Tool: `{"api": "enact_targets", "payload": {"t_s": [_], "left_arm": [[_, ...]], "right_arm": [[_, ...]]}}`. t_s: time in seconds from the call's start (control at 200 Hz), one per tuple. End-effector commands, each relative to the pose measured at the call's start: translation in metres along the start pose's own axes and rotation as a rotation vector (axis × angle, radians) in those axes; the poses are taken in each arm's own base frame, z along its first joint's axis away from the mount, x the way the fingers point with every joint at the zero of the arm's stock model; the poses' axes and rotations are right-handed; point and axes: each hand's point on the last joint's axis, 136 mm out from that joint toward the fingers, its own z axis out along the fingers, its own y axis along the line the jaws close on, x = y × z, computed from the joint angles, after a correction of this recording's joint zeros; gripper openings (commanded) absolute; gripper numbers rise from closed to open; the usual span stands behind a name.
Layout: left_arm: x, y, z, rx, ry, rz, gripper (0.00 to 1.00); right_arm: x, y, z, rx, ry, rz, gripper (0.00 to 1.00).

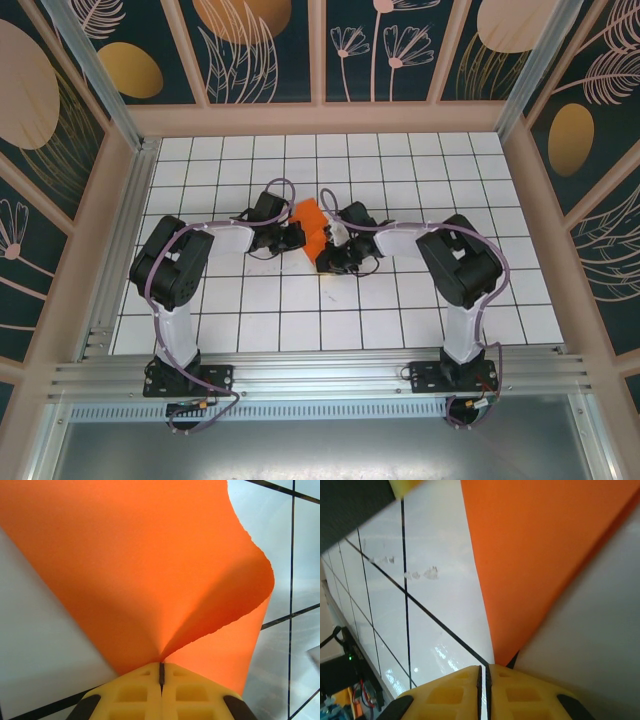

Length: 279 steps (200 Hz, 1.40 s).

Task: Fold a paper plane with a square sheet of paper (pick it up from the middle)
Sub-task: Third fold the triangle at the center of the table.

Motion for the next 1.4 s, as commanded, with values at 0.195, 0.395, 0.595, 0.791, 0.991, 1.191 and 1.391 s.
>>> {"api": "enact_targets", "payload": {"t_s": [0.195, 0.395, 0.595, 0.791, 0.991, 1.191, 1.391], "left_arm": [[0.016, 0.024, 0.009, -0.07, 0.05, -0.028, 0.0], [0.015, 0.023, 0.009, -0.066, 0.048, -0.028, 0.0], [0.013, 0.02, 0.006, -0.063, 0.043, -0.024, 0.0], [0.009, 0.016, 0.0, -0.061, 0.023, -0.017, 0.0], [-0.003, 0.01, -0.011, -0.07, -0.027, -0.01, 0.02], [-0.033, -0.019, -0.045, -0.017, -0.166, -0.007, 0.22], [-0.018, -0.033, -0.048, 0.106, -0.151, -0.047, 0.17]], "right_arm": [[-0.047, 0.017, -0.016, 0.029, -0.208, 0.061, 0.12], [-0.039, 0.012, -0.002, 0.011, -0.145, 0.086, 0.12], [-0.03, 0.002, 0.008, 0.027, -0.097, 0.105, 0.12], [-0.027, -0.011, 0.014, 0.072, -0.077, 0.135, 0.12], [-0.019, -0.027, 0.019, 0.13, -0.052, 0.175, 0.12], [-0.014, -0.036, 0.022, 0.156, -0.034, 0.192, 0.11], [-0.014, -0.037, 0.023, 0.157, -0.031, 0.196, 0.11]]}}
